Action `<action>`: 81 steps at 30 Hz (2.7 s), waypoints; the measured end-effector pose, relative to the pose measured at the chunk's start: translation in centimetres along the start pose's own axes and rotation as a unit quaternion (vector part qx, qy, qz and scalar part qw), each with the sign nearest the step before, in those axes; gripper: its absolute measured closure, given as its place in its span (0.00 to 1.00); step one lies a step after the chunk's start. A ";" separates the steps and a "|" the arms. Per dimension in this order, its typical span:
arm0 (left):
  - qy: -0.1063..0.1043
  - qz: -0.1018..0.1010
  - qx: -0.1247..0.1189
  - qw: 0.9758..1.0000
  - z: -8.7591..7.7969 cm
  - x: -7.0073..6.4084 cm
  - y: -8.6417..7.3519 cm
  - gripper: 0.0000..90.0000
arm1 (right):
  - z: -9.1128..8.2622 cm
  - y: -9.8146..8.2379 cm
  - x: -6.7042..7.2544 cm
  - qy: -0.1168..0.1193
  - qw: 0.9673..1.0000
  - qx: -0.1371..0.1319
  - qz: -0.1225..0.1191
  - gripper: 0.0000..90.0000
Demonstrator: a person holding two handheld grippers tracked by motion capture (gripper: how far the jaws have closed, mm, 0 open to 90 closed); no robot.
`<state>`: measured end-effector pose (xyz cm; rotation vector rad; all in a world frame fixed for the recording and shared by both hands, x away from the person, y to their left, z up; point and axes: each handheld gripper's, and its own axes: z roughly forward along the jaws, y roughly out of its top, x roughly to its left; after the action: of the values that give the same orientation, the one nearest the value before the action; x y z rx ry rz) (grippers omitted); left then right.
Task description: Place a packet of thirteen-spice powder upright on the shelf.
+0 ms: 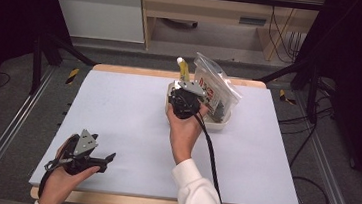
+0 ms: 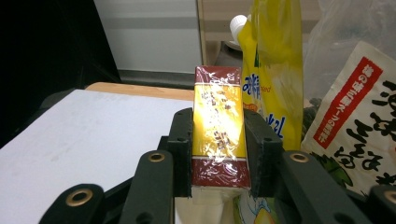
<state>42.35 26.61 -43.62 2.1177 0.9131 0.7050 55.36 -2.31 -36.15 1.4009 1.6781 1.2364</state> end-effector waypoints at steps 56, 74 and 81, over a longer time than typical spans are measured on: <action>-0.006 0.004 0.008 1.000 0.2 -0.2 0.0 0.14 | 1.7 -2.3 -0.1 0.011 0.999 0.037 -0.019 0.59; -0.003 0.001 0.007 1.000 0.3 -0.1 0.0 0.11 | -3.1 -1.8 -0.4 0.084 0.992 0.046 -0.079 0.31; -0.006 -0.003 0.007 1.000 0.4 -0.1 -0.1 0.10 | -4.9 -1.4 -1.0 0.111 0.988 0.052 -0.093 0.25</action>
<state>42.49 26.39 -43.93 2.1284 0.9202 0.6852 50.74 -4.58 -35.75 1.1684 2.0010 1.2493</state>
